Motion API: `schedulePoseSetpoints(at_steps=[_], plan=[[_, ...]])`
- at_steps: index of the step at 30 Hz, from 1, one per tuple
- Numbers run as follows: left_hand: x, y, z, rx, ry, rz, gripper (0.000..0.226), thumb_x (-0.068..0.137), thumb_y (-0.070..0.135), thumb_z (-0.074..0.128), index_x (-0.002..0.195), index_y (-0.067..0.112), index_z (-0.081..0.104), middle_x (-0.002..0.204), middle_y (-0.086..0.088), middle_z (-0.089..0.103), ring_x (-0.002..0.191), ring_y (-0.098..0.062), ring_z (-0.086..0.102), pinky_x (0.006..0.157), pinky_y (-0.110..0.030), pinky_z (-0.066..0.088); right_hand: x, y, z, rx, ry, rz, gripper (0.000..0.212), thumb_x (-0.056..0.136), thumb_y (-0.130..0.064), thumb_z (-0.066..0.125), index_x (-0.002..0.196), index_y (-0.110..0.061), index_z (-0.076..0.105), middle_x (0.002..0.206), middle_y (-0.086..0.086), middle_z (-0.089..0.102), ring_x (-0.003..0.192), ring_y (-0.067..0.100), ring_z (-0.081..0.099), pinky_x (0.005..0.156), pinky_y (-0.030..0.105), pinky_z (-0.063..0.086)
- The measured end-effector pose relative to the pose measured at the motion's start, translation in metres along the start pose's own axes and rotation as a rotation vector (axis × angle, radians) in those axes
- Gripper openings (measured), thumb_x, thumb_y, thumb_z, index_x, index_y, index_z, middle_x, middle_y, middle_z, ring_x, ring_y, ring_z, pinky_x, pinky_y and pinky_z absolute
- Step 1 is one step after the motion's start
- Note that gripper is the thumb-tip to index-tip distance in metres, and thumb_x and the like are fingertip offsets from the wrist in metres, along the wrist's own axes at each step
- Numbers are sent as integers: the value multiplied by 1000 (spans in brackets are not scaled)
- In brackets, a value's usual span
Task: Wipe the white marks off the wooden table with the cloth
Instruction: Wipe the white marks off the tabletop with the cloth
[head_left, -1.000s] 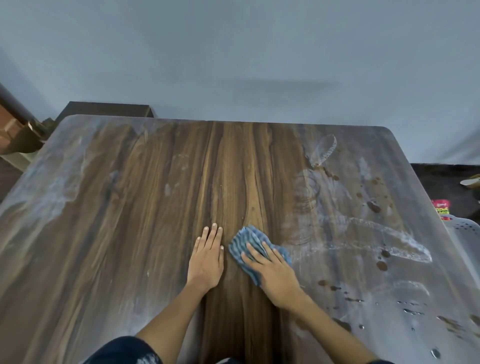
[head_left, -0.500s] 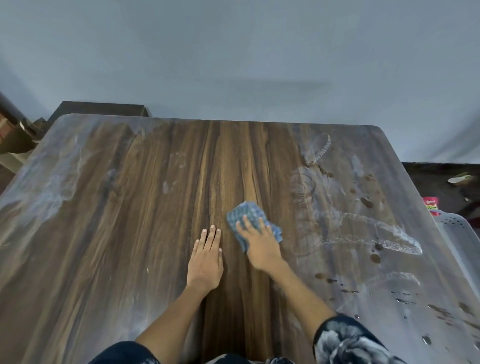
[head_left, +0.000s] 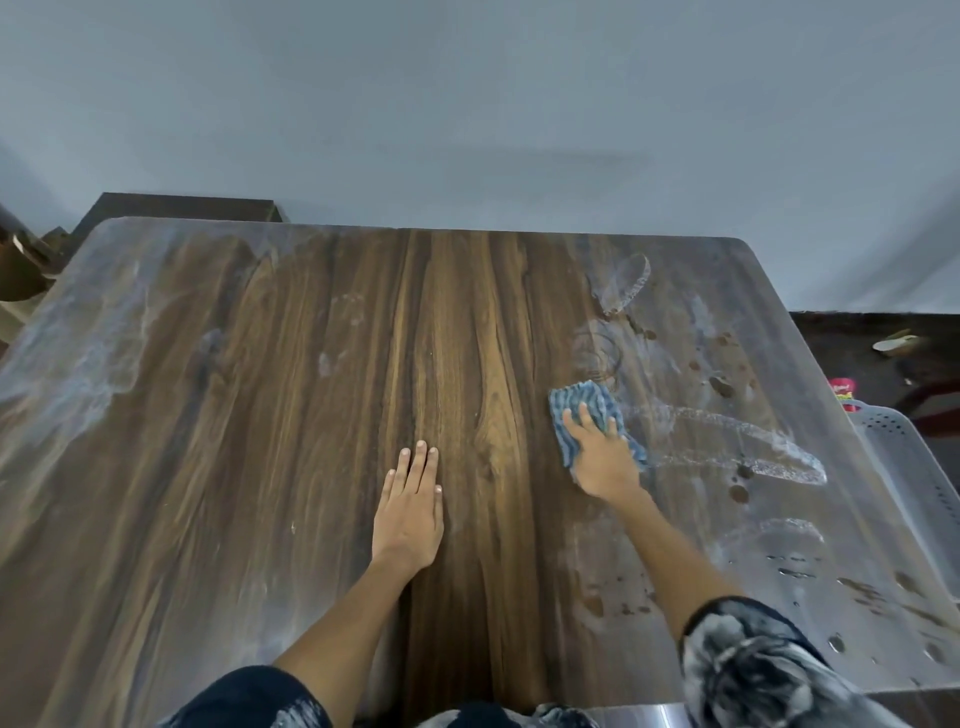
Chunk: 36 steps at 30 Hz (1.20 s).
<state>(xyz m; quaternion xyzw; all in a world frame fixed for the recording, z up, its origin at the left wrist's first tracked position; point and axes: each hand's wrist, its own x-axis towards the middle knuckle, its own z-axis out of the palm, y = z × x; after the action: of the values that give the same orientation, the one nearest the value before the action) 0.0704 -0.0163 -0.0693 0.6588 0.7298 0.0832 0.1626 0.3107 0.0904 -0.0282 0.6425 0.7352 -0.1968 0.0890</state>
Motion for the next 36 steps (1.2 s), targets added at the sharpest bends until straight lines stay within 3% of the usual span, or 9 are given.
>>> schedulePoseSetpoints(at_steps=[4, 9, 12, 19, 21, 24, 28, 31, 36], plan=[[-1, -1, 3, -2, 17, -6, 51, 101, 26, 15, 148, 16, 0, 158, 0, -3, 144, -17, -8, 116, -30, -2, -27, -48, 33, -35, 54, -190, 69, 95, -12, 43, 151, -29, 6, 160, -3, -4, 145, 35, -7, 117, 47, 2], [-3, 0, 4, -25, 14, 3, 51, 101, 26, 18, 148, 15, 3, 158, -2, -1, 145, -20, -6, 117, -33, -1, -94, -34, 76, -30, -5, -405, 68, 96, -21, 44, 148, -40, 4, 154, -19, -12, 142, 16, -19, 117, 37, -6], [-5, -2, 5, -12, 5, 10, 51, 101, 27, 16, 148, 16, 0, 158, -1, -4, 144, -19, -9, 117, -32, -3, -100, -2, 65, -40, -22, -340, 76, 92, -19, 52, 147, -40, 4, 147, -24, -16, 138, 10, -20, 118, 34, -4], [-11, -5, 9, -6, -1, 50, 51, 101, 29, 16, 148, 15, 1, 157, -3, -3, 144, -20, -8, 117, -33, -2, -51, -11, 32, 201, 57, 59, 63, 93, -3, 41, 148, -31, 25, 159, -5, 8, 146, 31, 1, 118, 46, 8], [-14, -6, 11, -1, 6, 48, 52, 101, 29, 16, 148, 15, 2, 158, -3, -2, 145, -20, -7, 117, -33, -2, -50, -33, 34, 237, 29, 6, 61, 92, -2, 44, 145, -30, 33, 159, -4, 13, 146, 33, 3, 118, 46, 10], [-16, -6, 13, 9, 20, 51, 52, 100, 29, 18, 148, 16, 4, 158, -3, 0, 145, -20, -5, 117, -33, 0, -75, -60, 55, 163, -4, -209, 47, 96, -17, 47, 140, -29, 43, 157, -5, 19, 146, 32, 5, 118, 47, 9], [-16, -5, 14, -4, 26, 43, 52, 100, 29, 21, 148, 15, 6, 158, -5, 3, 145, -21, -2, 117, -35, 2, -136, -54, 92, 160, -23, -337, 40, 98, -31, 41, 138, -37, 44, 154, -18, 21, 147, 19, 4, 118, 41, 9], [-18, -1, 16, -17, 36, 0, 51, 100, 27, 20, 148, 15, 6, 158, -3, 2, 145, -20, -3, 117, -34, 1, -154, -13, 91, 166, -22, -321, 46, 96, -20, 41, 137, -39, 43, 152, -22, 22, 146, 15, 7, 118, 37, 11], [-31, 22, 15, -91, 27, -110, 52, 101, 24, 22, 148, 13, 5, 157, -6, -1, 145, -24, -6, 117, -36, 0, -102, 44, 50, 235, 96, -81, 52, 95, -4, 35, 140, -29, 43, 156, -5, 22, 146, 25, 13, 117, 40, 19]])
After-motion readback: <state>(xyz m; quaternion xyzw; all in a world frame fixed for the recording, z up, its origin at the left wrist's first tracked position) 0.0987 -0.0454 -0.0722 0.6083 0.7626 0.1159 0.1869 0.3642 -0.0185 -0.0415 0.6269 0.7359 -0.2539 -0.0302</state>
